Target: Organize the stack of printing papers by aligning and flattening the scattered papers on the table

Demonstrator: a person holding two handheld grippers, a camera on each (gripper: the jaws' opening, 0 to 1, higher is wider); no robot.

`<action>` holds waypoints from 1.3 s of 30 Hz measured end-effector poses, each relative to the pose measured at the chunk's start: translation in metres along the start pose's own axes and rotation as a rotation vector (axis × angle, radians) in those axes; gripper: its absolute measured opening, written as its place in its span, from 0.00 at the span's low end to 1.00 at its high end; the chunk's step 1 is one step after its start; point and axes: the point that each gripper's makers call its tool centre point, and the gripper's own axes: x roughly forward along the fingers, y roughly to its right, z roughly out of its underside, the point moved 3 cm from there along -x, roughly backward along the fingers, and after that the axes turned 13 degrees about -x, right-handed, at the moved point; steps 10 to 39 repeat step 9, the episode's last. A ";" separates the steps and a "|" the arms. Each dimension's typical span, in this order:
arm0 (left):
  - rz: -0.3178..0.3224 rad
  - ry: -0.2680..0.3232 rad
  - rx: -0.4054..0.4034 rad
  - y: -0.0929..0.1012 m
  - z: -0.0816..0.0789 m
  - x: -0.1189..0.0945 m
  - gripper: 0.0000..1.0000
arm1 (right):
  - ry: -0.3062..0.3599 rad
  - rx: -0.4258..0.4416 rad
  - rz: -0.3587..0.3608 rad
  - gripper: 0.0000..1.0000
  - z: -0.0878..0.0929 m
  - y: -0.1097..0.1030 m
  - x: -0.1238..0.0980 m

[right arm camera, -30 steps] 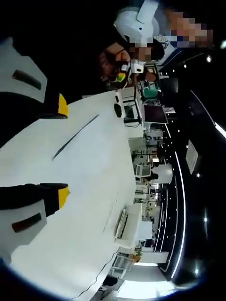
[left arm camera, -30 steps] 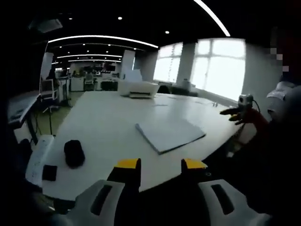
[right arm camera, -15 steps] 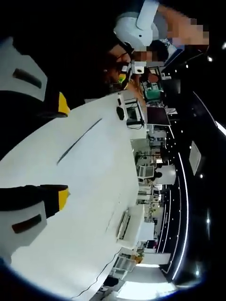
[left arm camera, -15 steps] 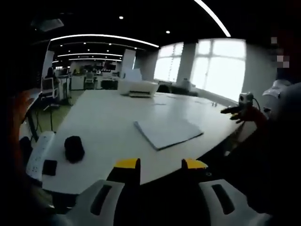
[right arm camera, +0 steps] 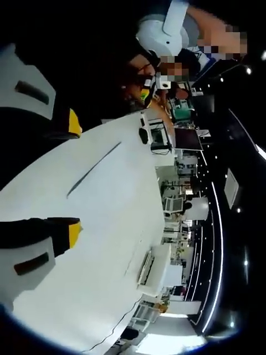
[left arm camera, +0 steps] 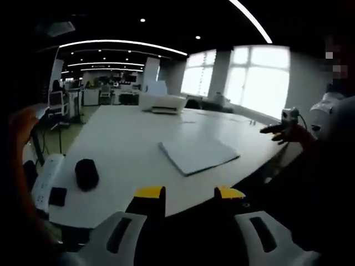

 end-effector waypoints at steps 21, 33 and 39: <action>-0.003 0.005 -0.001 -0.002 0.000 -0.001 0.39 | 0.001 -0.004 -0.002 0.52 -0.003 -0.001 0.002; -0.003 0.005 -0.001 -0.002 0.000 -0.001 0.39 | 0.001 -0.004 -0.002 0.52 -0.003 -0.001 0.002; -0.003 0.005 -0.001 -0.002 0.000 -0.001 0.39 | 0.001 -0.004 -0.002 0.52 -0.003 -0.001 0.002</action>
